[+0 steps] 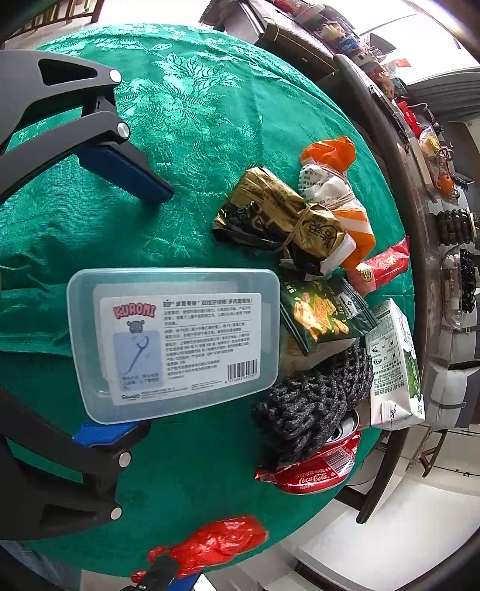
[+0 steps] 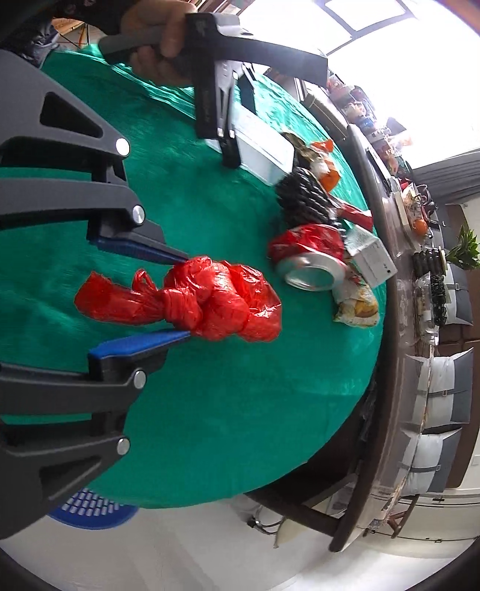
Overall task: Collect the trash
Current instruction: 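Grasp the red plastic bag with the right tool while the left tool grasps the clear plastic box, then carry the box and bag to the blue wastebasket and open both tools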
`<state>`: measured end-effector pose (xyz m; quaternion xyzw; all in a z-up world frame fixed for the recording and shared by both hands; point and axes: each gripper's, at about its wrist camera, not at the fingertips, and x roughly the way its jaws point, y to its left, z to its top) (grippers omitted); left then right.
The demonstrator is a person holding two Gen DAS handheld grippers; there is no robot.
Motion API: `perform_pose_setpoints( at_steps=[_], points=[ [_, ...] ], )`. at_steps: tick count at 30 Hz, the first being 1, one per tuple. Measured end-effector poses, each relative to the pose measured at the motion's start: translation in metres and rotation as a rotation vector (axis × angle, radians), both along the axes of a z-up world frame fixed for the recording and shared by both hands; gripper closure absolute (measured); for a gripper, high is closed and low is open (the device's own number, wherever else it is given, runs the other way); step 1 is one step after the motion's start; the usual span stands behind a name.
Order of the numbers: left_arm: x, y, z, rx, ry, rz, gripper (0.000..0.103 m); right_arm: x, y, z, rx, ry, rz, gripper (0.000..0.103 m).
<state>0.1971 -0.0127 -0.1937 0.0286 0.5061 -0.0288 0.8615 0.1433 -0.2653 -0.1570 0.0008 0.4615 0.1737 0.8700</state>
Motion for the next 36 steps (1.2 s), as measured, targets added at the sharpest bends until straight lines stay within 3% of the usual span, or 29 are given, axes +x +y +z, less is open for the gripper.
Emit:
perform_pose_setpoints(
  at_steps=[5,9,11,13,16,19,23,25,26,30,36],
  points=[
    [-0.004,0.001,-0.001,-0.003,-0.026,-0.010,0.004,-0.010,-0.002,-0.009,-0.010,0.045,-0.023,0.065],
    [-0.003,0.001,0.000,-0.001,0.008,-0.061,0.004,-0.008,0.000,-0.006,-0.021,0.053,-0.036,0.041],
    [-0.001,0.005,0.004,-0.025,0.033,-0.081,0.004,-0.005,0.002,-0.001,-0.027,0.053,-0.027,0.038],
    [-0.001,0.009,0.012,-0.052,0.013,-0.088,0.004,-0.001,0.003,0.002,-0.031,0.062,-0.031,0.028],
    [0.003,0.000,0.022,-0.044,-0.006,-0.141,0.004,0.010,0.006,0.008,-0.040,0.071,-0.030,0.026],
    [0.008,-0.010,0.024,-0.034,0.002,-0.179,0.005,0.022,0.013,0.009,-0.070,0.089,-0.008,0.026],
    [0.009,-0.013,0.022,-0.045,0.033,-0.201,0.033,0.037,0.015,0.001,-0.066,0.132,-0.007,0.027],
    [0.006,-0.013,0.023,-0.033,0.026,-0.209,0.037,0.039,0.016,-0.002,-0.076,0.152,0.006,0.060],
    [0.002,-0.012,0.023,-0.037,0.021,-0.213,0.038,0.039,0.015,-0.002,-0.068,0.154,0.004,0.064],
    [-0.016,-0.010,0.032,-0.039,-0.014,-0.222,0.040,0.027,0.001,0.009,-0.015,0.109,-0.021,0.067],
    [-0.043,-0.034,0.061,-0.106,-0.064,-0.292,0.040,0.007,-0.033,0.027,0.053,0.059,-0.069,0.067]
  ],
)
